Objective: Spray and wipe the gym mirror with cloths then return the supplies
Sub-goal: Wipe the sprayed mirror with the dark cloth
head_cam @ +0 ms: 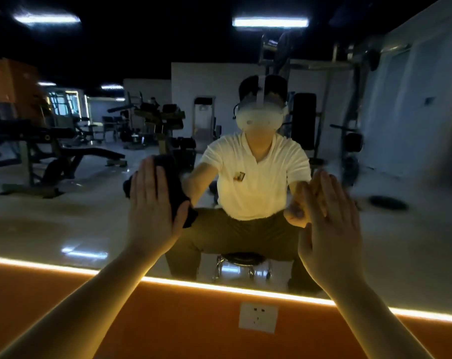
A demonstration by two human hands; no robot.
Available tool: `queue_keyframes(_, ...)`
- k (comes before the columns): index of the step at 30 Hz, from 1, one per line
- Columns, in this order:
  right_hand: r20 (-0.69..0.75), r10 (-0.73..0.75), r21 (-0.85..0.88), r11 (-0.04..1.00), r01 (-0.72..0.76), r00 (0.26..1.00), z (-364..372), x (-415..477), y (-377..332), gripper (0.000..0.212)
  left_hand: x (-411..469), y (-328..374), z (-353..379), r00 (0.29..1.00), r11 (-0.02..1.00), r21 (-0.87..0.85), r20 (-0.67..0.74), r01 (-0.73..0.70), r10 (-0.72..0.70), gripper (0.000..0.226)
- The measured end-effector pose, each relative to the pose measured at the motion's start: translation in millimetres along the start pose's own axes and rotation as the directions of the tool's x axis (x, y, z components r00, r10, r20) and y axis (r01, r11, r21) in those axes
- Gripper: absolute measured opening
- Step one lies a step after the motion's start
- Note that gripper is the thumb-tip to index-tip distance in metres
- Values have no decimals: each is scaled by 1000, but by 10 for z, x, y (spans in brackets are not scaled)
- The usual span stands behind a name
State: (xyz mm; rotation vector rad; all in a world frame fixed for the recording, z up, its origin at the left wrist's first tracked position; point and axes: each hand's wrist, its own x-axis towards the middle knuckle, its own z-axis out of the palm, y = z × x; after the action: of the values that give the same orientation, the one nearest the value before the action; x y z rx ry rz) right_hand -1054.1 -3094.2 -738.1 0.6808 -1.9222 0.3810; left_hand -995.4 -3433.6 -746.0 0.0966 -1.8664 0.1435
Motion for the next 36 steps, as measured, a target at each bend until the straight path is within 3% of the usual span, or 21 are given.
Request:
queue_keyframes(3, -5, -8, -4, 1000, 8, 1000, -11, -118, 79, 71, -248, 125, 82, 980, 979, -73, -49, 190, -194, 82)
queue_keyframes(6, 11, -42, -10, 999, 42, 999, -10, -227, 167, 71, -366, 525, 186, 966, 957, -155, -41, 245, -254, 81)
queue_keyframes(13, 31, -65, 16, 998, 65, 997, -51, -250, 341, 64, -375, 1560, 346, 999, 971, -239, 51, 32, -21, 81)
queue_keyframes(17, 16, -5, 69, 998, 4, 1000, -102, -258, 358, 65, -295, 2151, 378, 985, 935, -340, 96, -100, 141, 78)
queue_keyframes(21, 12, 54, 109, 993, -55, 998, -176, -283, 472, 64, -276, 2512, 399, 962, 935, -313, 152, -170, 226, 74)
queue_keyframes(26, -21, 16, 129, 992, -13, 1000, -154, -314, 405, 59, -292, 2130, 365, 929, 925, -231, 148, -301, 340, 72)
queue_keyframes(30, 20, -33, 132, 991, 30, 999, -39, -332, 232, 69, -451, 1506, 294, 947, 957, -175, 185, -231, 262, 79)
queue_keyframes(36, 31, -35, 124, 992, 31, 999, 107, -351, 32, 63, -781, 414, 69, 935, 978, -68, 286, -197, 208, 82)
